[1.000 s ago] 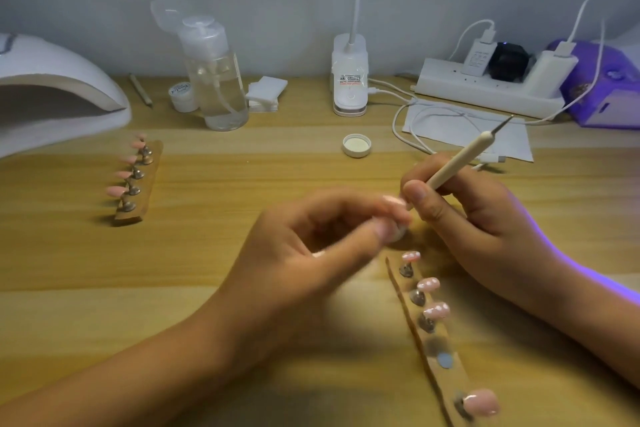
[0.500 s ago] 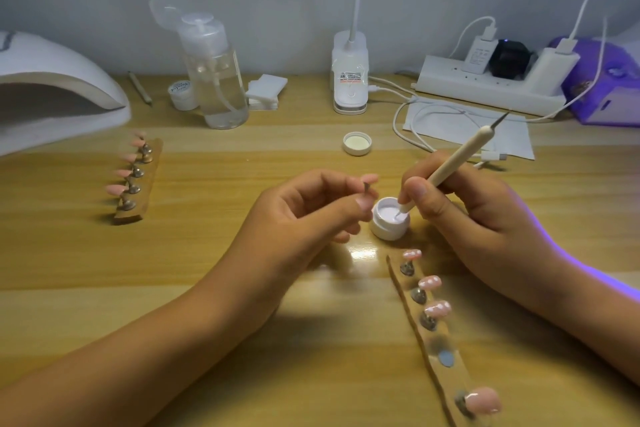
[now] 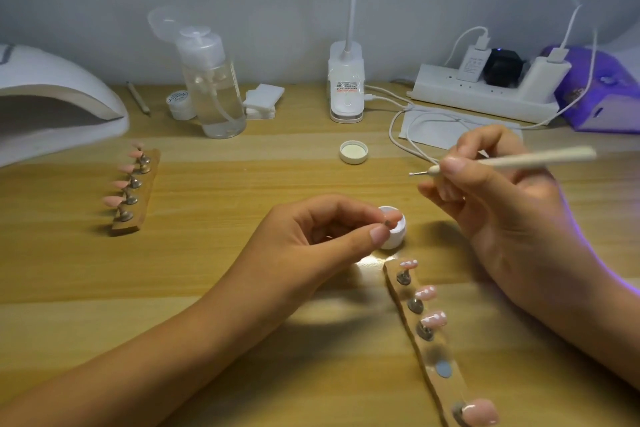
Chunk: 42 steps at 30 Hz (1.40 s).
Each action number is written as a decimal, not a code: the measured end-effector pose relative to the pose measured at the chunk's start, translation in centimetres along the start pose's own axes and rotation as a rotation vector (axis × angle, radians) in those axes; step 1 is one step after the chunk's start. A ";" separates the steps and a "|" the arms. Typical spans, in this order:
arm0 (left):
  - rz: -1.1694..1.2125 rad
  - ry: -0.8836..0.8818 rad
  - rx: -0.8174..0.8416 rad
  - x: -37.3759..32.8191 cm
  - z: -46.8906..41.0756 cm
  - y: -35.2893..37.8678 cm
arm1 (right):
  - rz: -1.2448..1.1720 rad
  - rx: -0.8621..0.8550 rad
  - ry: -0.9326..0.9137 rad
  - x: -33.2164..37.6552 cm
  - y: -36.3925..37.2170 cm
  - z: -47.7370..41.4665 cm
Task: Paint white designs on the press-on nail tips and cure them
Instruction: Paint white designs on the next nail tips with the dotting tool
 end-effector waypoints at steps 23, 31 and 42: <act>-0.024 0.022 0.060 0.0 -0.1 0.1 | -0.144 0.202 0.063 1.0 1.4 0.8; -0.026 0.022 0.059 -0.1 -0.1 0.1 | -0.135 0.199 0.071 0.9 1.4 0.8; -0.048 0.023 0.052 0.0 -0.1 0.1 | -0.136 0.196 0.069 0.9 1.5 0.8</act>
Point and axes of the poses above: each hand's wrist, its own z-axis away from the middle knuckle, its own y-axis out of the palm, x = y × z, the point moved 1 cm from there along -z, towards the middle knuckle, and after that the axes turned 13 degrees about z, right-handed, at the moved point
